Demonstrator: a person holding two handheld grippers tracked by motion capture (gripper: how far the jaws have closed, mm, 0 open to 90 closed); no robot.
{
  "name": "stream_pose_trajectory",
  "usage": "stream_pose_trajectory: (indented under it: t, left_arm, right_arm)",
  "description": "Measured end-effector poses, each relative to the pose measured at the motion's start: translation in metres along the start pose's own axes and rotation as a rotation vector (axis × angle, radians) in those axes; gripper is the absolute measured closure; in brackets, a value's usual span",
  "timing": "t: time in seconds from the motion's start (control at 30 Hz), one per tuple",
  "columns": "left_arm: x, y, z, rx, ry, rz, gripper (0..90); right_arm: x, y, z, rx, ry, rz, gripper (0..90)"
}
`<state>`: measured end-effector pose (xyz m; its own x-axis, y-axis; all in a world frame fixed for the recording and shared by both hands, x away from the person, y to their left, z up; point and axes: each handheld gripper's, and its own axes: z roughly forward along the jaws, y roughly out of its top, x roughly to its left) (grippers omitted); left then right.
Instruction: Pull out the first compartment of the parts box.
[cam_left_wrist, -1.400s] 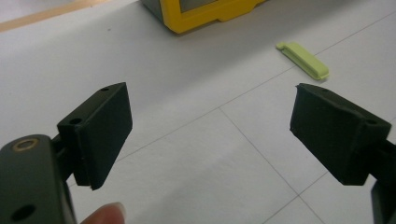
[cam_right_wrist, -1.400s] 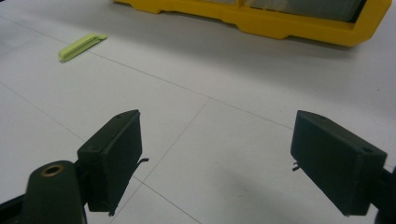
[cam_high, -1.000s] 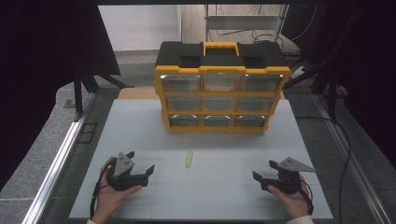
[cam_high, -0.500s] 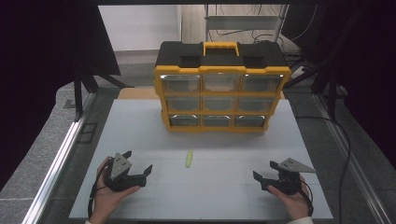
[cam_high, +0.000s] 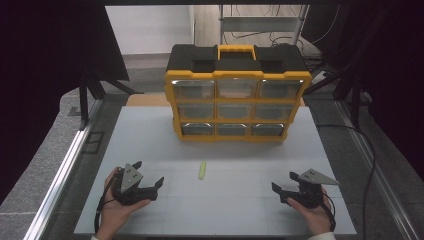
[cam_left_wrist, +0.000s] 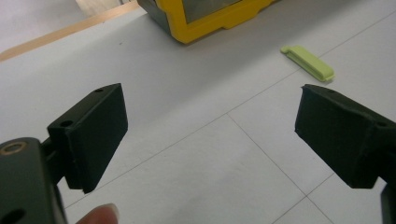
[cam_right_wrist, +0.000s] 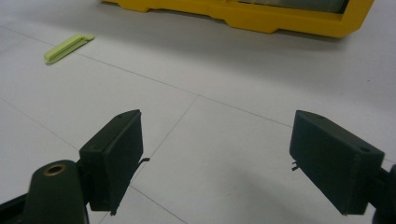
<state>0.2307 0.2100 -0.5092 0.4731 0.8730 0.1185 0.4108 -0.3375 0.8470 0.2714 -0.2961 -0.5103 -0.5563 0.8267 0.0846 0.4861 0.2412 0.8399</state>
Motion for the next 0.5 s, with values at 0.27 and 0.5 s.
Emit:
stream_pose_trajectory:
  t: [0.27,0.5]
  left_arm:
    - [-0.0032,0.0023,-0.001,-0.015,-0.03,0.022,10.0]
    - [-0.0094,0.0078,-0.0002,-0.031,-0.075,0.024,10.0]
  right_arm:
    - [0.0019,0.0011,-0.0027,-0.017,-0.02,-0.008,17.8]
    - [0.0006,0.0008,-0.002,-0.013,-0.017,-0.005,17.8]
